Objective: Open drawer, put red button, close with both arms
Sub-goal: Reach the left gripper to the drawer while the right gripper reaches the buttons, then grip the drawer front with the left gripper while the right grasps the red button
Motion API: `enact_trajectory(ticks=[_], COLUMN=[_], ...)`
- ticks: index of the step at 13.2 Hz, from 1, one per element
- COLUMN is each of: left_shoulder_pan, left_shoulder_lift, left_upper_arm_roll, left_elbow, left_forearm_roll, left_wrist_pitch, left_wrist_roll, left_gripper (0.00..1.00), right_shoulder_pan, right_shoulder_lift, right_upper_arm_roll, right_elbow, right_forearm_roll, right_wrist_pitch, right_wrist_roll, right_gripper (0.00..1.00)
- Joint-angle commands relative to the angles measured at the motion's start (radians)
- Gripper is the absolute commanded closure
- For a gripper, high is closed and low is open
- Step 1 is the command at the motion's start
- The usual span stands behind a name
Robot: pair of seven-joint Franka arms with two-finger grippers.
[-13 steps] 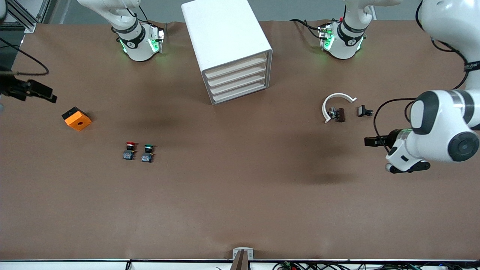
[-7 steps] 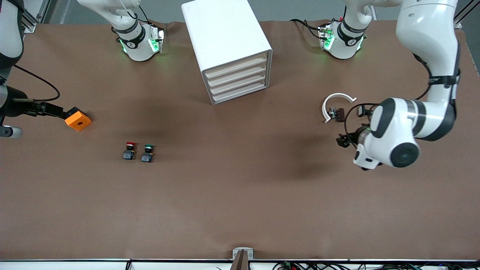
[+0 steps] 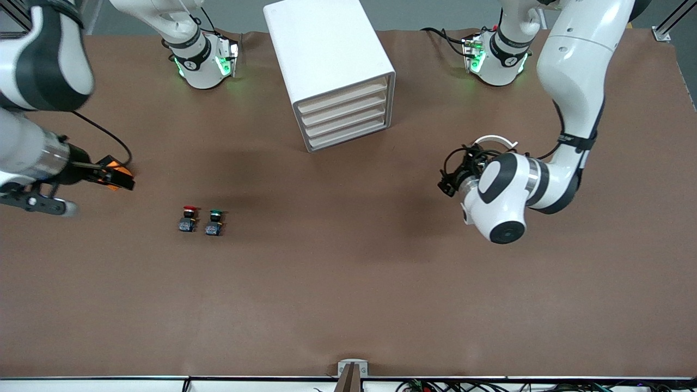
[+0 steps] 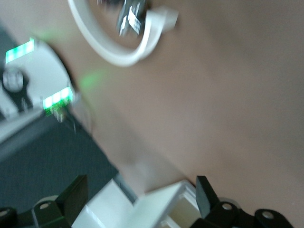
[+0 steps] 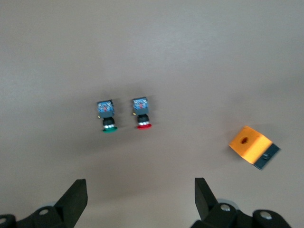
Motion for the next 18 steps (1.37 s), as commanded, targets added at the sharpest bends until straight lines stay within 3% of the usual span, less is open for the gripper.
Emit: enact_trajectory(ticks=[1, 8, 15, 18], left_shoulder_pan=[0.007, -0.008, -0.086, -0.131], left_shoulder_lift=[0.047, 0.131, 0.208, 0.216], left_upper_arm_roll=[-0.023, -0.072, -0.078, -0.078], left_elbow=[0.031, 0.047, 0.044, 0.012], left_forearm_roll=[-0.136, -0.455, -0.541, -0.567], left_wrist_pitch=[-0.033, -0.099, -0.054, -0.048], left_wrist_roll=[-0.215, -0.618, -0.735, -0.735], left_gripper=[0.00, 0.00, 0.00, 0.23], right_shoulder_pan=[0.004, 0.005, -0.004, -0.006], right_shoulder_lift=[0.027, 0.117, 0.206, 0.243], right_upper_arm_roll=[-0.005, -0.005, -0.005, -0.005], right_elbow=[-0.066, -0.175, -0.315, -0.320], right_forearm_roll=[-0.006, -0.006, -0.006, -0.006], right_wrist_pitch=[0.103, 0.385, 0.698, 0.738], right_wrist_roll=[0.023, 0.027, 0.078, 0.078], right_gripper=[0.00, 0.00, 0.00, 0.00])
